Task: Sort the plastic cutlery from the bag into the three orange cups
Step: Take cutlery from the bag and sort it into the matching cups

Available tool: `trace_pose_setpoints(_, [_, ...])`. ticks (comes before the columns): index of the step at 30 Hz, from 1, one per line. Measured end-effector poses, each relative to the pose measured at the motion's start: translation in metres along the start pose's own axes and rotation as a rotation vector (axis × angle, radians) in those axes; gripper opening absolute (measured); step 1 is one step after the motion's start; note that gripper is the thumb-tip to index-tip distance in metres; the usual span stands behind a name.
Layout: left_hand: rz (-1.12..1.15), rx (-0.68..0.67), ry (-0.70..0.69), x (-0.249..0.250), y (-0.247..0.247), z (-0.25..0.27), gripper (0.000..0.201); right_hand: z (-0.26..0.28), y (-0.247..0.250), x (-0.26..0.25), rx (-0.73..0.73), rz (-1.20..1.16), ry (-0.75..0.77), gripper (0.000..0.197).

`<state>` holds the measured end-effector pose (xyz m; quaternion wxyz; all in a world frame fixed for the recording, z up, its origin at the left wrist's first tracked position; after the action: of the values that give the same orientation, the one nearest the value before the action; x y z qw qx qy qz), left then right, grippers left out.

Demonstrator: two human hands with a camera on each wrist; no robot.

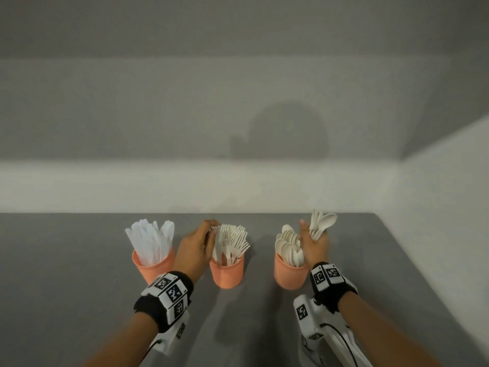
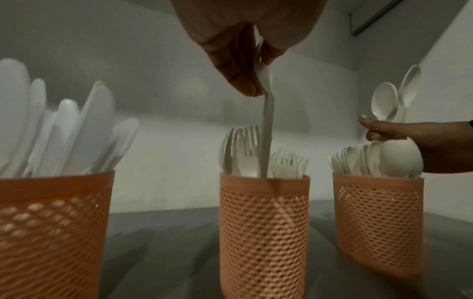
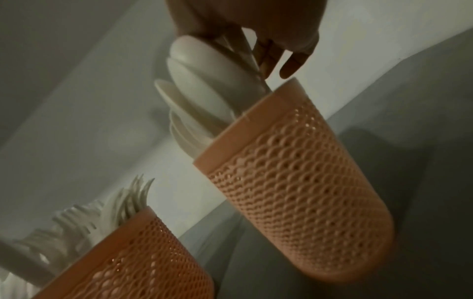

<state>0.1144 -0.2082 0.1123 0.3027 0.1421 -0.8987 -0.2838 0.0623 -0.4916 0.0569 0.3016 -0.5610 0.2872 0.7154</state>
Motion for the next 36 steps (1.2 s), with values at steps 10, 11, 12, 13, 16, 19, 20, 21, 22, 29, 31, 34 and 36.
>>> trace_pose_setpoints(10, [-0.278, -0.090, -0.100, -0.010, -0.021, 0.015, 0.026, 0.013, 0.006, 0.006, -0.018, 0.106, -0.007, 0.023])
trace_pose_setpoints(11, [-0.276, -0.092, -0.096, -0.010, -0.022, 0.015, 0.025, 0.014, 0.006, 0.006, -0.017, 0.122, 0.011, 0.028])
trace_pose_setpoints(12, [-0.275, -0.106, -0.096, -0.010, -0.024, 0.014, 0.025, 0.015, 0.006, 0.004, -0.009, 0.138, 0.035, 0.032])
trace_pose_setpoints(13, [-0.279, -0.144, -0.093, -0.011, -0.026, 0.013, 0.028, 0.016, 0.005, -0.001, 0.002, 0.159, 0.073, 0.037])
trace_pose_setpoints(16, [-0.294, -0.320, -0.070, -0.017, -0.041, 0.014, 0.042, 0.029, 0.000, -0.023, 0.007, 0.245, 0.316, 0.040])
trace_pose_setpoints(19, [-0.303, -0.421, -0.026, -0.020, -0.054, 0.017, 0.055, 0.034, -0.017, -0.029, -0.021, 0.660, 0.499, 0.068])
trace_pose_setpoints(20, [-0.320, -0.432, -0.025, -0.017, -0.055, 0.016, 0.064, 0.032, -0.022, -0.024, -0.033, 0.850, 0.481, 0.077])
trace_pose_setpoints(21, [-0.332, -0.445, -0.030, -0.013, -0.056, 0.014, 0.080, 0.029, -0.024, -0.019, -0.046, 1.021, 0.424, 0.079])
trace_pose_setpoints(22, [-0.327, -0.484, -0.021, -0.011, -0.058, 0.014, 0.098, 0.027, -0.024, -0.013, -0.059, 1.132, 0.360, 0.076])
trace_pose_setpoints(29, [-0.368, -0.603, 0.044, -0.011, -0.058, 0.015, 0.119, 0.033, -0.025, -0.020, -0.173, 1.199, 0.160, 0.067])
trace_pose_setpoints(31, [-0.333, -0.512, 0.044, 0.001, -0.051, 0.008, 0.113, 0.038, -0.021, -0.035, -0.178, 1.093, 0.158, 0.064])
trace_pose_setpoints(34, [-0.075, -0.273, -0.023, 0.037, -0.046, -0.003, 0.077, 0.050, -0.002, -0.066, -0.198, 0.792, 0.190, 0.047])
trace_pose_setpoints(36, [0.163, -0.202, -0.047, 0.066, -0.051, -0.006, 0.062, 0.059, 0.019, -0.079, -0.194, 0.673, 0.184, 0.026])
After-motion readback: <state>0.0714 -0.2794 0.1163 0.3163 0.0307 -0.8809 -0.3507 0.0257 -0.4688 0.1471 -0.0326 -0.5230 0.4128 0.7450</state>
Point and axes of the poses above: each hand's wrist, its own z-axis away from the middle knuckle, its own y-axis out of the back of the hand, x = y × z, the point moved 5 cm from there along -z, towards the middle knuckle, and after that the axes turned 14 degrees about -y, right-handed, at the moved point
